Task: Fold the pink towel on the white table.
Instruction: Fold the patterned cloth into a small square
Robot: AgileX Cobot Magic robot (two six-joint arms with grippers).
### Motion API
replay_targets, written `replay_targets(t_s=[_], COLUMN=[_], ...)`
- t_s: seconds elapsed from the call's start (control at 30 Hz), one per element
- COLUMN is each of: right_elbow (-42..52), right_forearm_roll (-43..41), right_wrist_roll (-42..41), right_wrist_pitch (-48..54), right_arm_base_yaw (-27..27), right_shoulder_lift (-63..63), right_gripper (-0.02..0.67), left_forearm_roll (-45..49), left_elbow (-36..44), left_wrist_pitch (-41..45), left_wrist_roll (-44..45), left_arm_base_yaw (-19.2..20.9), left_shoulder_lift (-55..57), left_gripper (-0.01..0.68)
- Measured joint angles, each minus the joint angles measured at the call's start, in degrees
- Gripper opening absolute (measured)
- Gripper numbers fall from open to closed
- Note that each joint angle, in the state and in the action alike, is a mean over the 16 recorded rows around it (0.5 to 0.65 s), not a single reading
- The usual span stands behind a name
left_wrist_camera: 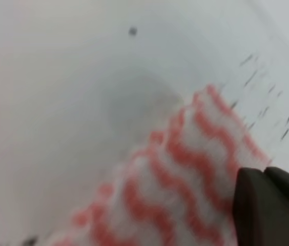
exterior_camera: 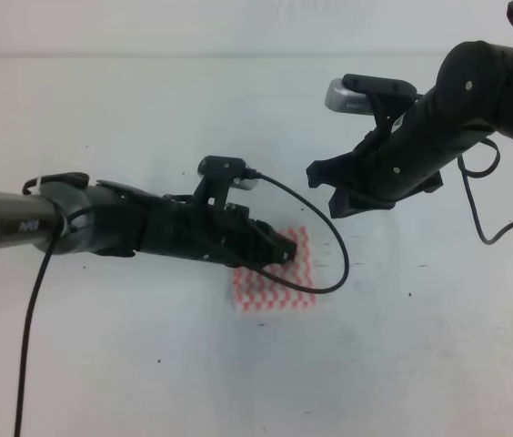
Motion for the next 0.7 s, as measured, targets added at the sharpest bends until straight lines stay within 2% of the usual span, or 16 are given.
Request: replay_targets(t_s=[0.27, 0.7], right_elbow=[0.0, 0.0], right_forearm_roll=[0.1, 0.1], right_wrist_roll=[0.0, 0.0], right_wrist_pitch=[0.1, 0.2], right_arm_base_yaw=[0.0, 0.0], right_shoulder_lift=[0.0, 0.0], right_gripper=[-0.023, -0.023], left_forearm_roll=[2.1, 14.6], left_elbow=[-0.9, -0.9], left_wrist_pitch=[-0.7, -2.9], left_wrist_roll=[-1.2, -11.5], left_arm_base_yaw=[-0.5, -0.5], left_shoulder_lift=[-0.6, -3.6], left_gripper=[-0.006, -0.005])
